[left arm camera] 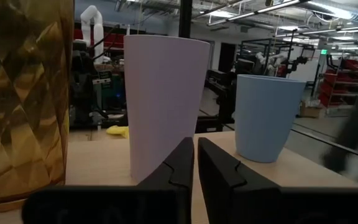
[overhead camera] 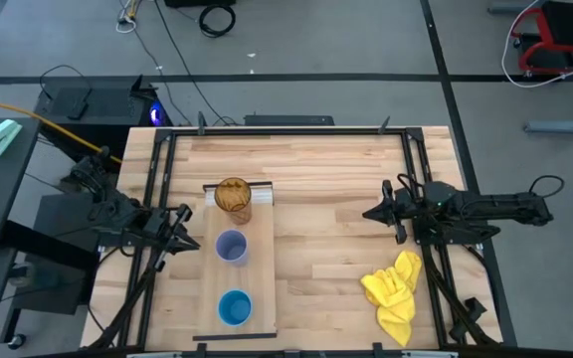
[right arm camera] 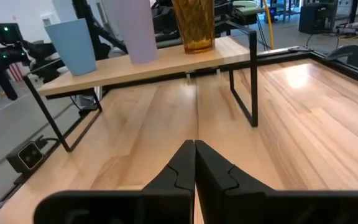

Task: Stack small to large cups/mugs on shelf
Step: Return to Home Position

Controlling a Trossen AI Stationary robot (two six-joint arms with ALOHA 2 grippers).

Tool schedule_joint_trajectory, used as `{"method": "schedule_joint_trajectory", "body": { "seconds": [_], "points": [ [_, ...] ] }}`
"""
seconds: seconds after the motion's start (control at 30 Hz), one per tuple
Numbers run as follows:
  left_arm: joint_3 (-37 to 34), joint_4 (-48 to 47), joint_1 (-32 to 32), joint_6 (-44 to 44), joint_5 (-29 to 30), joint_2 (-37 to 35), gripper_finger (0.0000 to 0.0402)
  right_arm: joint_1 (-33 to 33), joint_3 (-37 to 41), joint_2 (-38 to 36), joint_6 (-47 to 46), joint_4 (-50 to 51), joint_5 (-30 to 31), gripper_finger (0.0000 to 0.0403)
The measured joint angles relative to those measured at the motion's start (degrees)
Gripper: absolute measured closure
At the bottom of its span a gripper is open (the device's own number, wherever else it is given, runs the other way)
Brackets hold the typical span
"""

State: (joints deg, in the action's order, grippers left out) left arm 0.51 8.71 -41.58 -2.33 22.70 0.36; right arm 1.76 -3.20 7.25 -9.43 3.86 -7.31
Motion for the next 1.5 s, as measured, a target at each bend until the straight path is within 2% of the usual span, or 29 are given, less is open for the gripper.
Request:
{"method": "schedule_joint_trajectory", "body": {
  "seconds": [1.5],
  "points": [
    [0.0,0.0,0.0,0.0,0.0,0.0,0.0373,0.0,0.0,0.0,0.1,0.0,0.0,0.0393]
  ]
}}
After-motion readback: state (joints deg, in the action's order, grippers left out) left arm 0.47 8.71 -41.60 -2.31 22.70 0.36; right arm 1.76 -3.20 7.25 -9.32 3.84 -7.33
